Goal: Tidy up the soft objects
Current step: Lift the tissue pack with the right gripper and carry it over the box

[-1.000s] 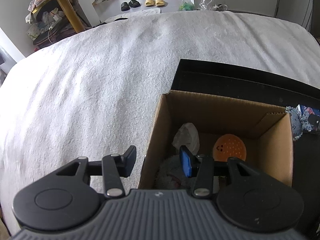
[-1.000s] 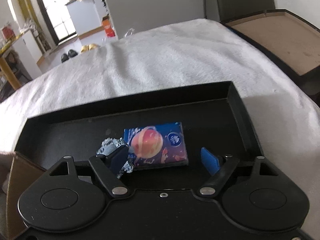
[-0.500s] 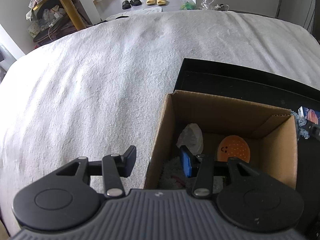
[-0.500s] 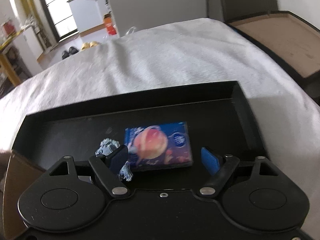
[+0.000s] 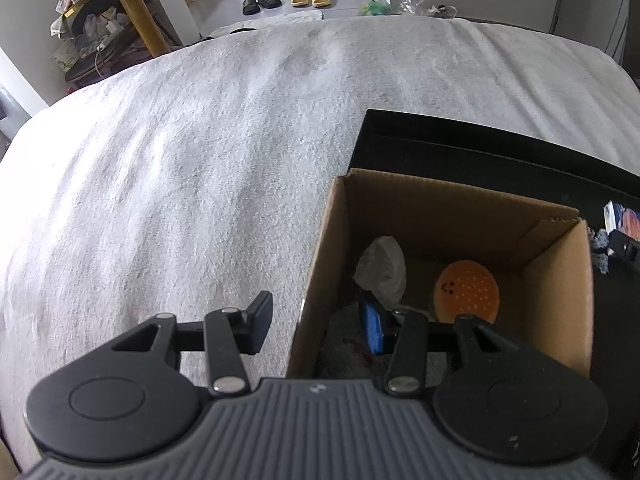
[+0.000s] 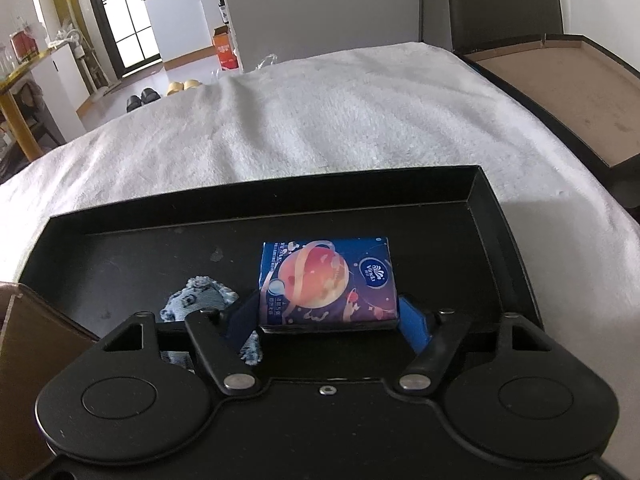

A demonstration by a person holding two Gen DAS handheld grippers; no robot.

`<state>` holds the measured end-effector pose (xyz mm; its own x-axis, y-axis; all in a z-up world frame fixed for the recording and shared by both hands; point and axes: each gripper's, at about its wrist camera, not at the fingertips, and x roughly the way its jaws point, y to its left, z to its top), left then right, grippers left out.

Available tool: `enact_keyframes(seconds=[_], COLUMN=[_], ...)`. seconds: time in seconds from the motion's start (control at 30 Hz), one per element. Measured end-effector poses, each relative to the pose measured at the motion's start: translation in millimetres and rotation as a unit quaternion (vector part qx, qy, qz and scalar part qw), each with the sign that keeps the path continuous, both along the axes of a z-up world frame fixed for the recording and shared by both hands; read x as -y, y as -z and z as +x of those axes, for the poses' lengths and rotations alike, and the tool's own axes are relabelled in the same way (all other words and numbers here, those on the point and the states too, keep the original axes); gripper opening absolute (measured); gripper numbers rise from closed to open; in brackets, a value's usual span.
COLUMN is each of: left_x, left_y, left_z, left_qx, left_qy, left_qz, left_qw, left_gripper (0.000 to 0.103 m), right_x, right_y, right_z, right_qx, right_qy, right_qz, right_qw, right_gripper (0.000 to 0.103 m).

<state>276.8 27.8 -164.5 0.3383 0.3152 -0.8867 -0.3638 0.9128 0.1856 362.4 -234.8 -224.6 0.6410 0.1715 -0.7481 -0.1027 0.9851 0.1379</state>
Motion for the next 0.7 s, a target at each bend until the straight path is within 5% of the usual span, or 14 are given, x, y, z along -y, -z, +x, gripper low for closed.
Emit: enact_keyframes(seconds=[0.7], left_x=[-11], left_y=[-18], left_z=[-45], left_qx=[0.014], left_qy=[0.015], left_qz=[-0.052], left_qw=[0.9984], left_gripper=[0.046], right_x=[-11], right_y=[-71], right_z=[-58], right_qx=[0.01], right_qy=[-0.046], right_qz=[0.038], right_qw=[0.998], right_gripper=[0.071])
